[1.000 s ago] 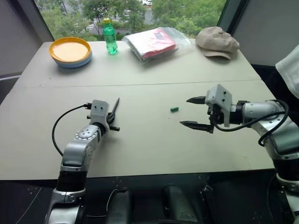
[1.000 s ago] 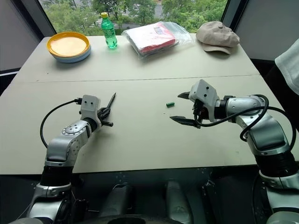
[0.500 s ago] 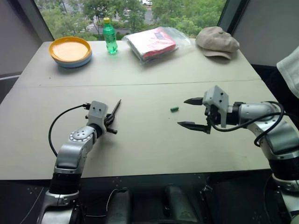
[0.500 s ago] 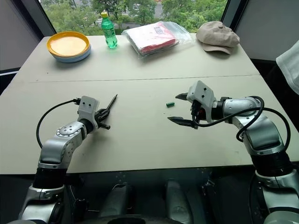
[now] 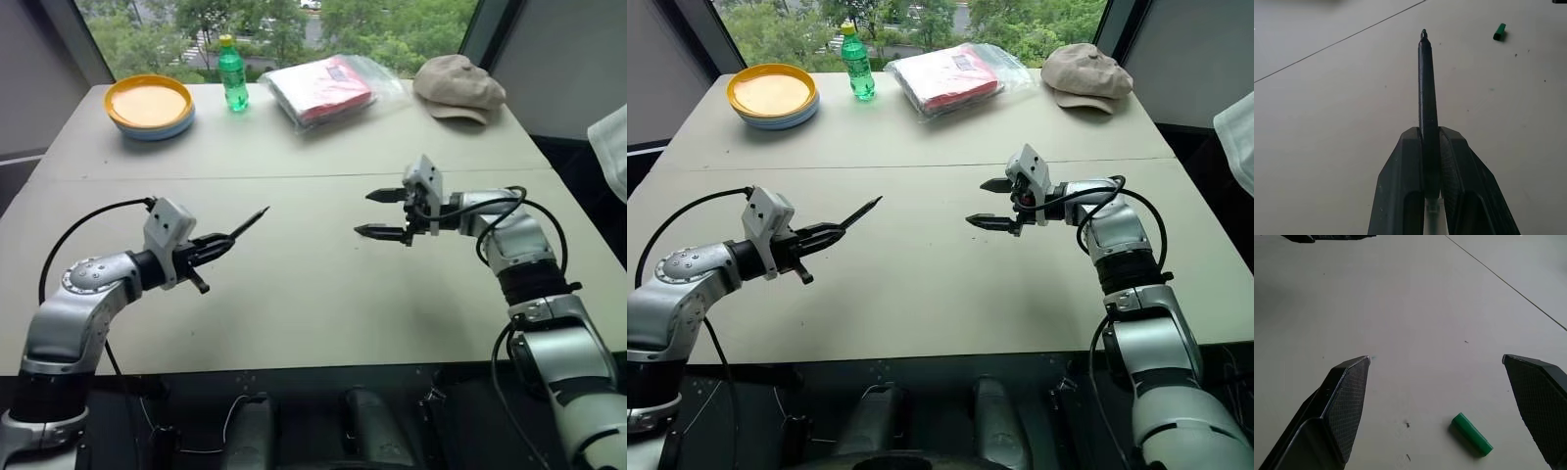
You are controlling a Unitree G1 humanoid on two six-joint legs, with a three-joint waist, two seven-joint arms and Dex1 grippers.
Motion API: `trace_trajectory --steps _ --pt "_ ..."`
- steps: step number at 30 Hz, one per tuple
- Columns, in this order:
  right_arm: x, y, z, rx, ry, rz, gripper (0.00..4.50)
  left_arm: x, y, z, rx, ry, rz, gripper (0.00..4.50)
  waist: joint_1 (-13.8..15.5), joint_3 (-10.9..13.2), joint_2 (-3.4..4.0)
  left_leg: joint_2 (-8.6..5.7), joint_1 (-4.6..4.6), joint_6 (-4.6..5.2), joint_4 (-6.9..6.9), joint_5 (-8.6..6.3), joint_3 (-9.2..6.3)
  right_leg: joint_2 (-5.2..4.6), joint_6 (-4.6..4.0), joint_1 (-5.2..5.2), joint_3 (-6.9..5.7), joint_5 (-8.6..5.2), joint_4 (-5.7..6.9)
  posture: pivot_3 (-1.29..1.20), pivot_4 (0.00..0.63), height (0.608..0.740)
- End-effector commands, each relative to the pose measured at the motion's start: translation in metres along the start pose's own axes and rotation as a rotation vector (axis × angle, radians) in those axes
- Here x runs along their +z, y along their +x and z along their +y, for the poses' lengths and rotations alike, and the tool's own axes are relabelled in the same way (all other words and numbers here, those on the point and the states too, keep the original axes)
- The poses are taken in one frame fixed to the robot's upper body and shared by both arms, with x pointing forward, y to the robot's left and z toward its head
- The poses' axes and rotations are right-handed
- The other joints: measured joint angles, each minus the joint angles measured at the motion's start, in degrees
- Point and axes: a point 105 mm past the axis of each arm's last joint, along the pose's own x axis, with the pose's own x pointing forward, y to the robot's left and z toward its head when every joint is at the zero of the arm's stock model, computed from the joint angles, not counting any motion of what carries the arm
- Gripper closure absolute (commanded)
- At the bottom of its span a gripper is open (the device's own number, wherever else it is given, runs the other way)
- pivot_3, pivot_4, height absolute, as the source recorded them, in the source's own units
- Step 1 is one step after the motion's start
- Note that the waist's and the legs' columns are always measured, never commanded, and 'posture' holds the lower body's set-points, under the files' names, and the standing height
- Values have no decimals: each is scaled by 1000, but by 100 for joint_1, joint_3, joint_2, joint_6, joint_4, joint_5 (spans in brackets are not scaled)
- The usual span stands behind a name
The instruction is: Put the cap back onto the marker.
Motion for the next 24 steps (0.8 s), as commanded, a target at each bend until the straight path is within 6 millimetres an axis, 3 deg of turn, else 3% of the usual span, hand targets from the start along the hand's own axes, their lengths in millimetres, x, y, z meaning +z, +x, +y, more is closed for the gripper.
trace_trajectory --steps 1,10,24 --pt "-9 5 -9 -4 -7 18 0 21 -13 1 11 55 -52 4461 -20 0 0 0 0 0 0 0 0 0 0 0 0 0 0 0 150 740" --pt "-35 8 -18 -59 47 81 0 18 -24 -2 53 67 -29 4461 -43 1 1 1 5 0 -6 0 -1 1 0 -2 1 0 6 0 150 740" --pt "-43 24 -18 -96 90 94 0 20 -25 -5 80 64 -33 4461 -167 1 2 1 7 -1 -6 0 -4 1 -1 -1 1 1 10 0 150 740"
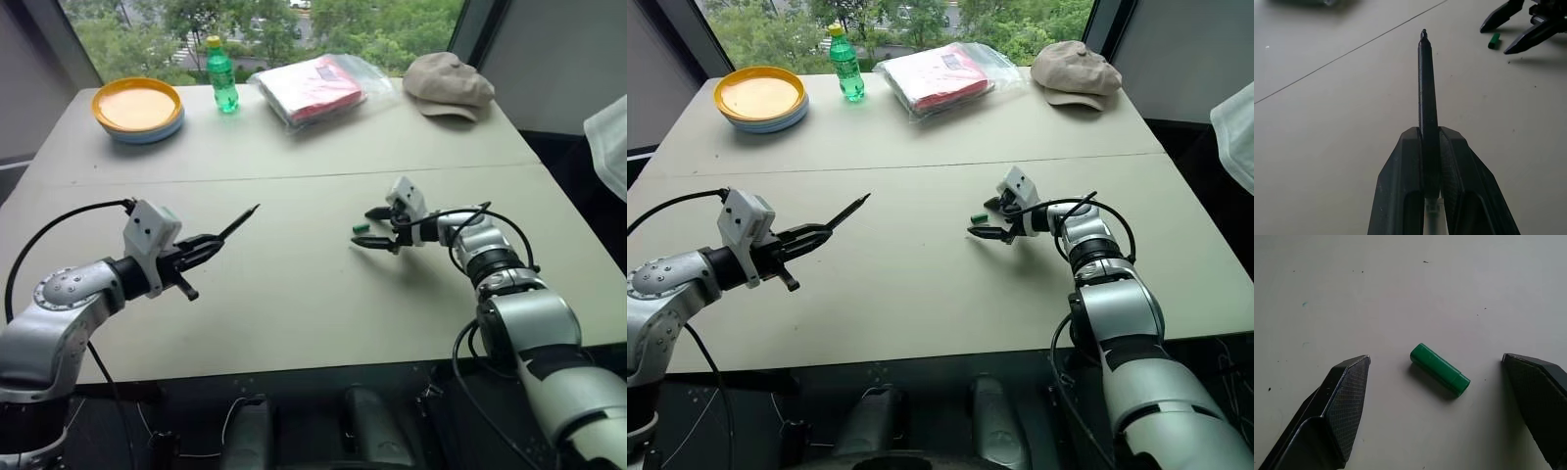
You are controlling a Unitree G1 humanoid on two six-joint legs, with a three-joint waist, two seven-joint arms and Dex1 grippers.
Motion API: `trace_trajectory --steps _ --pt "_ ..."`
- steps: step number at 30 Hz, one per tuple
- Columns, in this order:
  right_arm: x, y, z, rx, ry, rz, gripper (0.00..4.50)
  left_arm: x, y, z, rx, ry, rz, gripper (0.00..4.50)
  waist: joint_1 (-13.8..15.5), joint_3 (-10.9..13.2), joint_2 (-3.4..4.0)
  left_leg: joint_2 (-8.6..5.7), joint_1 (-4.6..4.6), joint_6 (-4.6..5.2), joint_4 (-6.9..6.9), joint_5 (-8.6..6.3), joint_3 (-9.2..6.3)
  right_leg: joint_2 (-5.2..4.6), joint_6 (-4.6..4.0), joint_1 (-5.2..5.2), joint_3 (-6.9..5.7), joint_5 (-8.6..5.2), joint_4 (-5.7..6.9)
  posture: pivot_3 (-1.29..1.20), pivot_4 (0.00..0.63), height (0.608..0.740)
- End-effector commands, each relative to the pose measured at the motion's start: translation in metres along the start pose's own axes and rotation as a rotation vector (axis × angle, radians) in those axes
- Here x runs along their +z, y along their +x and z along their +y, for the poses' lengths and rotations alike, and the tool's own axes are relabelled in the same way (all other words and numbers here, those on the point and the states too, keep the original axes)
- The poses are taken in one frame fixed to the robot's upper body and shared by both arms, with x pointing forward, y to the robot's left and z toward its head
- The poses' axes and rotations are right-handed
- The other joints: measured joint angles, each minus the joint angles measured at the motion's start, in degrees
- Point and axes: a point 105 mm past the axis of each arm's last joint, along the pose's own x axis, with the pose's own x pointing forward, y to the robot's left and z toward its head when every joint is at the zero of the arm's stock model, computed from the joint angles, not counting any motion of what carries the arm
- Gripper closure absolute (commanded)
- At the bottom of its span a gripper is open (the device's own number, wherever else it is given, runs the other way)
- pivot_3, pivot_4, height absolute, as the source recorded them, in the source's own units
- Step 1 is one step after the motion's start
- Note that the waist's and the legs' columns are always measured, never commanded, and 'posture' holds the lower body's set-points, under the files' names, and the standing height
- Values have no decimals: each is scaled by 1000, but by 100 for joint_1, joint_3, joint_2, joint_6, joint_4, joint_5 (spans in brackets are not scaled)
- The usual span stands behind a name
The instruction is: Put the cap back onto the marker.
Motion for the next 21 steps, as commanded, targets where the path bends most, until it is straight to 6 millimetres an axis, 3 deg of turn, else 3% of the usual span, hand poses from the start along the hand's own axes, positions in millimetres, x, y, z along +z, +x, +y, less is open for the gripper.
trace_trajectory --steps 1,4,5,7,10,19,21 --pt "6 0 -3 -17 -15 -7 0 12 -3 0 11 38 -26 4461 -7 0 0 0 1 0 0 0 0 1 0 0 0 0 1 0 150 740" --pt "1 1 -2 -13 -19 13 0 12 -4 0 17 37 -25 4461 -4 0 0 0 2 0 0 0 0 1 0 0 0 0 2 0 150 740" --pt "0 1 -2 -13 -18 15 255 12 -4 0 19 37 -24 4488 -4 0 0 0 2 0 0 0 0 1 0 0 0 0 2 0 150 740" --pt "-2 2 0 -6 -23 21 859 11 -5 0 20 36 -23 4500 -4 0 0 0 2 0 0 0 1 0 0 0 0 0 2 0 150 740" --pt "-3 4 1 -5 -31 27 2353 11 -5 -1 21 36 -24 4500 -4 0 0 0 1 0 0 0 0 1 0 0 0 0 2 0 150 740" --pt "-3 9 10 41 -31 2 2353 11 -2 -2 21 34 -27 4500 -15 0 0 0 4 0 0 0 0 2 0 0 1 0 4 0 150 740" --pt "-6 11 13 55 -27 -1 2925 11 -1 -2 19 35 -28 4500 -15 0 0 0 4 0 0 0 0 2 0 0 1 0 4 0 150 740"
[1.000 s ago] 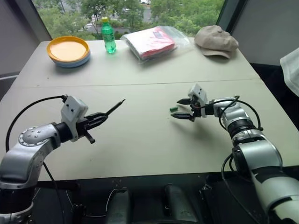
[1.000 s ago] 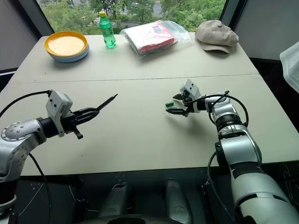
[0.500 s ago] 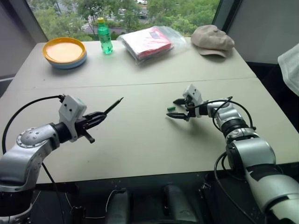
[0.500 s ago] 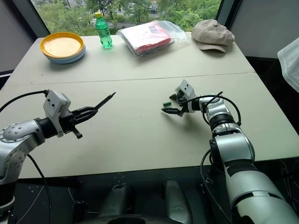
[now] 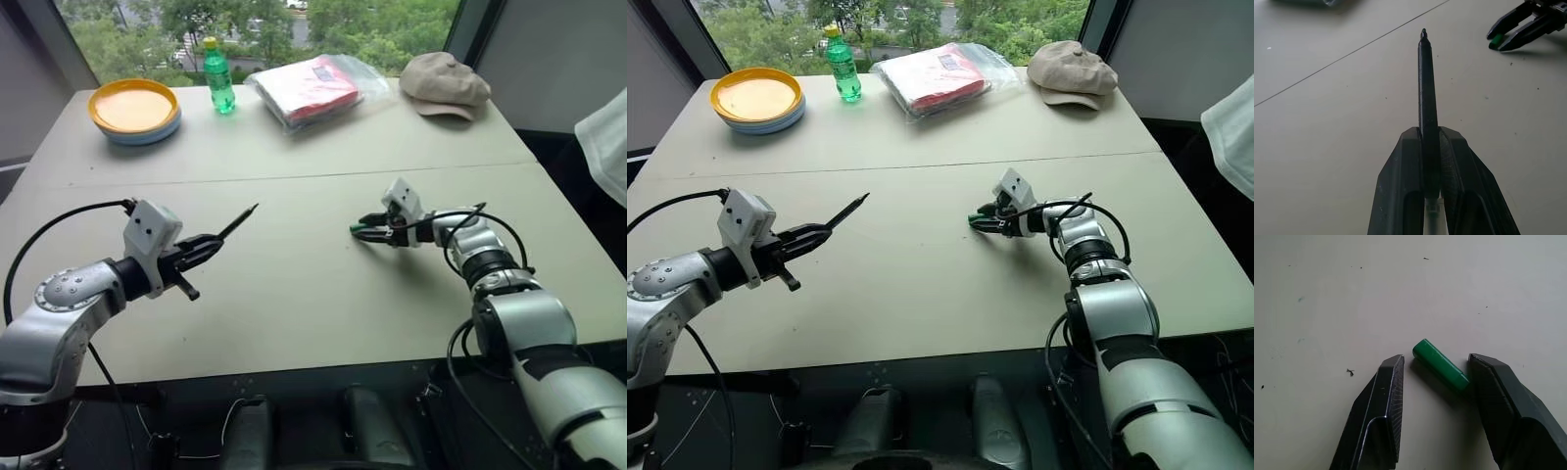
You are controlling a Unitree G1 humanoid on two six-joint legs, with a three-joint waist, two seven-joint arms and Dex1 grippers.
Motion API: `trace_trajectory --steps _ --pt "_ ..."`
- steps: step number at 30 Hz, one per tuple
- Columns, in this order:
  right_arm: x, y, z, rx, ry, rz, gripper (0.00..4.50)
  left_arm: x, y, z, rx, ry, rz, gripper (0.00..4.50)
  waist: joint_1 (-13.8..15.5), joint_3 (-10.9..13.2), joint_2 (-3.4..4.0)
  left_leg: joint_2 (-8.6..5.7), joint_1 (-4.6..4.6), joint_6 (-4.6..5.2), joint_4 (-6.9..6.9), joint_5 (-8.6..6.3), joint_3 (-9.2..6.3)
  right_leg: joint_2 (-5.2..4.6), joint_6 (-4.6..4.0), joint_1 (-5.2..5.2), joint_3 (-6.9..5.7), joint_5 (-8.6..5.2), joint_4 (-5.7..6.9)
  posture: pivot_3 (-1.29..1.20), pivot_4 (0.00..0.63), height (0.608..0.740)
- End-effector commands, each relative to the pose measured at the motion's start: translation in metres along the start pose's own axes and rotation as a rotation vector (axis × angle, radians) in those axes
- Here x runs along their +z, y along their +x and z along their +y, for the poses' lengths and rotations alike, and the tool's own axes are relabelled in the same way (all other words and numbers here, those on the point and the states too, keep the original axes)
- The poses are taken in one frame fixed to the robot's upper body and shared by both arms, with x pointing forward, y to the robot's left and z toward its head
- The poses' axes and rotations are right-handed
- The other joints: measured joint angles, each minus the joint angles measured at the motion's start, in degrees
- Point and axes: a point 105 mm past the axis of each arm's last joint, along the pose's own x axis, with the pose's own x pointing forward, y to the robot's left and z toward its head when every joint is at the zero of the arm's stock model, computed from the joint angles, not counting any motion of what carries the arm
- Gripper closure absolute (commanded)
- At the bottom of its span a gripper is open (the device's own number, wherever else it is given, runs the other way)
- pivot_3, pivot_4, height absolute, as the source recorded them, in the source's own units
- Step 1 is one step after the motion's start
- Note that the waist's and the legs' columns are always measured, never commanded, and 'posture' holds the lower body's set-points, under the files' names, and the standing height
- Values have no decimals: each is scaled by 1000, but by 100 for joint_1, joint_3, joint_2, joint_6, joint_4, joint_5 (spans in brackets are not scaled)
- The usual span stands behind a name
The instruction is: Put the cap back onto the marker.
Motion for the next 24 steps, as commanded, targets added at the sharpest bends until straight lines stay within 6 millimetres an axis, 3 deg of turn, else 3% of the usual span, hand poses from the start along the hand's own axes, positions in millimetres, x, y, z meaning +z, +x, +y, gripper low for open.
trace_trajectory --steps 1,3,4,14,18,24 --pt "-4 6 10 47 1 -9 3274 11 -1 -2 -3 34 -34 4500 1 0 0 0 0 0 0 0 0 0 0 0 0 0 0 0 150 740" --pt "-7 8 12 51 7 -10 4338 10 0 -1 -4 34 -32 4500 1 0 0 0 0 0 0 0 0 0 0 0 0 0 1 0 150 740" --pt "-8 9 13 52 10 -7 4435 10 0 -1 -5 33 -33 4500 1 0 0 0 0 0 0 0 0 0 0 0 0 0 1 0 150 740" --pt "-12 10 13 31 12 -9 4435 8 4 -2 -18 30 -34 4500 -3 -1 -1 0 2 0 0 0 0 1 0 0 0 0 3 0 150 740" --pt "6 2 13 63 -139 -24 4435 2 4 -3 -84 68 1 4500 5 -1 0 0 2 0 0 0 0 1 0 0 0 0 4 0 150 740" --pt "37 -11 25 161 -407 0 4435 -3 29 -4 -215 235 24 4500 25 2 4 -2 -1 0 2 0 1 0 0 0 -1 0 2 0 150 740"
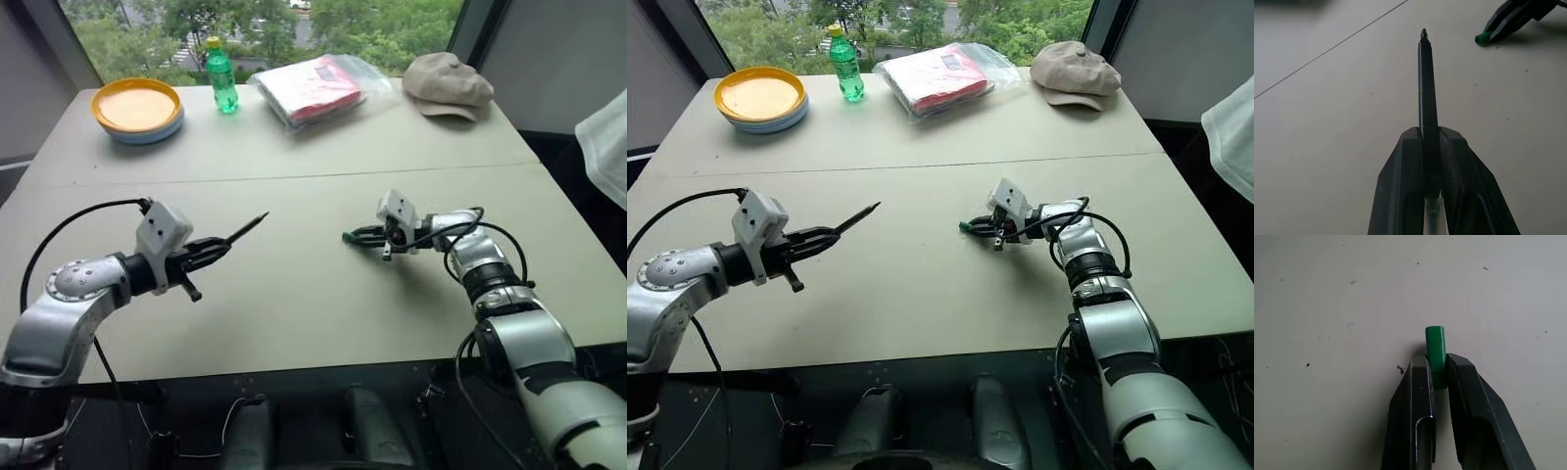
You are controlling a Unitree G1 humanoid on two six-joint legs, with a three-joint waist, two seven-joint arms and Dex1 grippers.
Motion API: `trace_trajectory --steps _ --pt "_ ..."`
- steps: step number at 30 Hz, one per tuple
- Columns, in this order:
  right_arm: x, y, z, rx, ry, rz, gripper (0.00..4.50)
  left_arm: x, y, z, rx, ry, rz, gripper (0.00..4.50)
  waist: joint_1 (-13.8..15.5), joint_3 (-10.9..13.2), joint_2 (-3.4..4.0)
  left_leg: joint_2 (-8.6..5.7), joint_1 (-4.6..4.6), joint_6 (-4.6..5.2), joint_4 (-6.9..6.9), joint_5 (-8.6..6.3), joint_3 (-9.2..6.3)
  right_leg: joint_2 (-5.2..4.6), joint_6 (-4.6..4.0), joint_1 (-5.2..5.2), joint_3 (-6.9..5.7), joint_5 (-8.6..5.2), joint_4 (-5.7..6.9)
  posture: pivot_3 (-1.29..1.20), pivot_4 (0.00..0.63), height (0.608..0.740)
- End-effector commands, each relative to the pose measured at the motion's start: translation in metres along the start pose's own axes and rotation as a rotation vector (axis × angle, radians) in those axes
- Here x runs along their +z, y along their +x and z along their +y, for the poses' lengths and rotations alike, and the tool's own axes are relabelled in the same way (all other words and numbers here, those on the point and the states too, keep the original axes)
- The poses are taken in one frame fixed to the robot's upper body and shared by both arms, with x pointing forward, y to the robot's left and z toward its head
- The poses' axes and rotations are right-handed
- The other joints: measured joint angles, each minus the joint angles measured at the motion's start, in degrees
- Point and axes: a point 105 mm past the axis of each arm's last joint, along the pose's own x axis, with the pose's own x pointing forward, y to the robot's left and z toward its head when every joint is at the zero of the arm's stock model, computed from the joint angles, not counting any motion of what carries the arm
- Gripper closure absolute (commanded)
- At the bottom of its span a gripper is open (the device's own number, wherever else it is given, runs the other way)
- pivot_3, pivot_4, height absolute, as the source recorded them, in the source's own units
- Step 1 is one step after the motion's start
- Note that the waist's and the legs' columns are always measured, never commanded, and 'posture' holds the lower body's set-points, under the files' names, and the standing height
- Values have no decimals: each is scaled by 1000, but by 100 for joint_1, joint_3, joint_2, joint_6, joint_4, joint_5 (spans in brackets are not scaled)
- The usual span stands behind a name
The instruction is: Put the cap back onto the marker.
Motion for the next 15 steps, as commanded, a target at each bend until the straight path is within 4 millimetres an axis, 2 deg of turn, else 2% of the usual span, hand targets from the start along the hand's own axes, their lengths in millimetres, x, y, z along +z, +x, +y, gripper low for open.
trace_trajectory --steps 1,5,10,15 --pt "30 -9 -5 20 -174 -5 4435 5 12 -1 -90 176 4 4500 6 0 0 0 0 0 0 0 0 0 0 0 0 0 0 0 150 740" --pt "56 -8 -4 17 -249 -52 4435 1 28 2 -185 338 6 4500 -13 0 0 1 0 0 -1 0 0 3 0 -1 -1 0 -1 0 150 740" --pt "82 -3 -5 -20 -311 -92 4435 2 41 3 -261 433 -38 4500 1 0 0 1 -4 0 -2 0 3 2 0 -9 0 0 2 0 150 740" --pt "89 1 -5 -40 -343 -84 4435 13 49 6 -273 493 -96 4500 8 0 0 1 -9 1 1 0 3 1 0 -11 -1 0 3 0 150 740"
